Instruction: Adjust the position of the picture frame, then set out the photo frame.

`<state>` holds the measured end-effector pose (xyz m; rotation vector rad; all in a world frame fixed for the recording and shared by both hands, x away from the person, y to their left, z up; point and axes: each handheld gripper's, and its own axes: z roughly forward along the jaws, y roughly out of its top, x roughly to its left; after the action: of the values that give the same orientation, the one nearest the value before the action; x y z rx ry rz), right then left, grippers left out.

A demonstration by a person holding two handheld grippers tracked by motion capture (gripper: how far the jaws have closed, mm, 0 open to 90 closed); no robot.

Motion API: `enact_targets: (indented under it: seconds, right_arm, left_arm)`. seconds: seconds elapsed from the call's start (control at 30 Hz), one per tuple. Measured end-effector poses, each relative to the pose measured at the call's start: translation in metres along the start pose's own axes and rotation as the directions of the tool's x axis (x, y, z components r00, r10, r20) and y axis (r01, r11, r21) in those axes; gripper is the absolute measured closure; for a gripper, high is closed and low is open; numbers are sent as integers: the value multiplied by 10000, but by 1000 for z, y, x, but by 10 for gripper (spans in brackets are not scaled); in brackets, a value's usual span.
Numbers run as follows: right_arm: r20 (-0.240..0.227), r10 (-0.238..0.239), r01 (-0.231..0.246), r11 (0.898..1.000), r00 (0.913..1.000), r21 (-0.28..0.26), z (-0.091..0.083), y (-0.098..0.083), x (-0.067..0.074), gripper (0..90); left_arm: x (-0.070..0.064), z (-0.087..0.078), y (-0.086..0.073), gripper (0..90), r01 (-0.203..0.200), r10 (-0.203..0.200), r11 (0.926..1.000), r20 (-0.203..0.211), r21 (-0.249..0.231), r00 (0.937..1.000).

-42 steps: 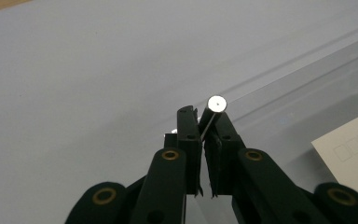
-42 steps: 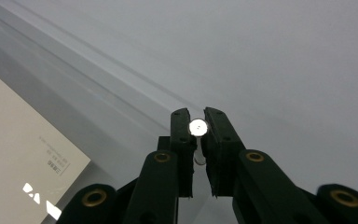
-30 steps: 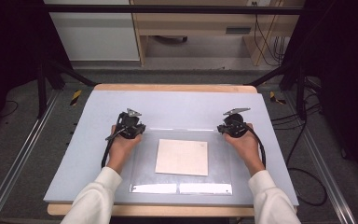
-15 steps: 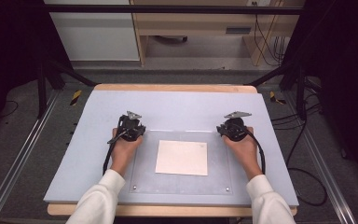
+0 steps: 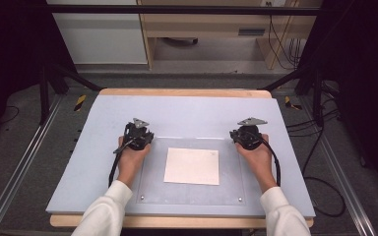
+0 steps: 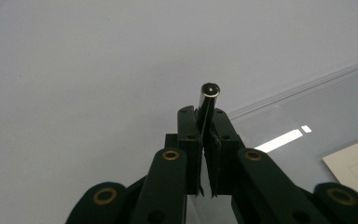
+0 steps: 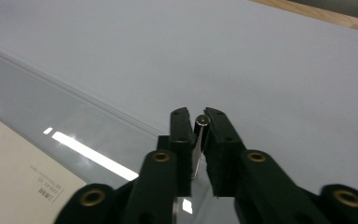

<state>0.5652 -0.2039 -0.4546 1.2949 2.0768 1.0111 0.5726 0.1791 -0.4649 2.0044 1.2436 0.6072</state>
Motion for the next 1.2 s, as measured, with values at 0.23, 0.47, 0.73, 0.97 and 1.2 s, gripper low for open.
enact_targets:
  seconds: [0.23,0.47,0.73,0.97,1.2]
  right_arm:
    - [34,-11,11,10000,10000,-2,1,1,0,852]
    - [48,35,-35,10000,10000,28,1,1,0,852]
    - [-2,131,-131,9998,9999,147,0,3,0,853]
    - [3,101,-101,9999,9999,101,2,4,0,853]
    - [-6,138,-137,9998,9999,144,2,4,0,852]
  left_arm:
    - [-6,-13,3,754,-690,661,9936,-355,-892,9972]
    - [-3,-11,3,829,-501,474,9933,-277,-1045,9985]
    - [-4,-10,2,834,-142,100,9924,-353,-1224,9993]
    - [-5,-11,4,828,-46,-20,9898,-460,-1422,9989]
    - [-4,-11,6,841,77,-125,9913,-362,-1311,9993]
